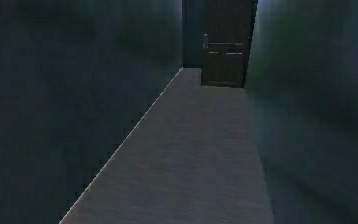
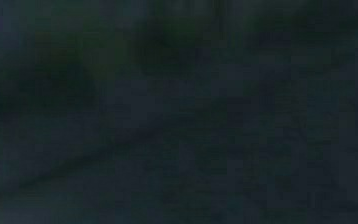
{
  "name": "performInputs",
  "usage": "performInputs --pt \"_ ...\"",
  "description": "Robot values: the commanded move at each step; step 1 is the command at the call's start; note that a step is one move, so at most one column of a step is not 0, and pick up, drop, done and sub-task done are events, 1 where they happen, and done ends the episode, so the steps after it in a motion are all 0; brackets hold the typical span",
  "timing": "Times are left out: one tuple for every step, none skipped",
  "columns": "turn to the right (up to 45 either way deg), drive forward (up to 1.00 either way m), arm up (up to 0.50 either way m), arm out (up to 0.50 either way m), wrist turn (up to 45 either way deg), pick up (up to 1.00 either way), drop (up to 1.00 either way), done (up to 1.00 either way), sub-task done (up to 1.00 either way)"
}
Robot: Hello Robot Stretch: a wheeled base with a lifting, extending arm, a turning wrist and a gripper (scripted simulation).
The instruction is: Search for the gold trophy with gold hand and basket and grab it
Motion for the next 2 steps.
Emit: performInputs --pt "0.0 1.0 0.0 0.0 0.0 0.0 0.0 0.0 0.0" --pt "0.0 1.0 0.0 0.0 0.0 0.0 0.0 0.0 0.0"
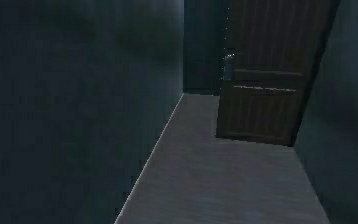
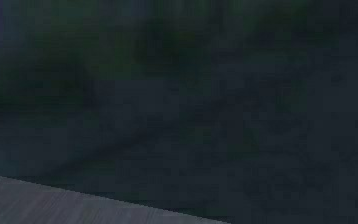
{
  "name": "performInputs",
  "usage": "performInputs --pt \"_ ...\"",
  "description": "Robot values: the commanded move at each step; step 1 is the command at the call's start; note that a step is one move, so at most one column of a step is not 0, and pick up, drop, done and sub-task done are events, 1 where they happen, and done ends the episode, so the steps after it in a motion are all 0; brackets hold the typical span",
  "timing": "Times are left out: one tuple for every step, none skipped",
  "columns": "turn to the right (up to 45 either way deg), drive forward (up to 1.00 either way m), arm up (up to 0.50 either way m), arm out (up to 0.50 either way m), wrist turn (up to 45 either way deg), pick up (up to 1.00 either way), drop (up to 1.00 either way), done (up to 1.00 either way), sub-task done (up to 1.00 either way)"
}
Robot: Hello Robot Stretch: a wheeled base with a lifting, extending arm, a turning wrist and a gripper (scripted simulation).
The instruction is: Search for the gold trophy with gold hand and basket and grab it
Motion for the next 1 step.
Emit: performInputs --pt "3.0 0.0 0.0 0.0 0.0 0.0 0.0 0.0 0.0"
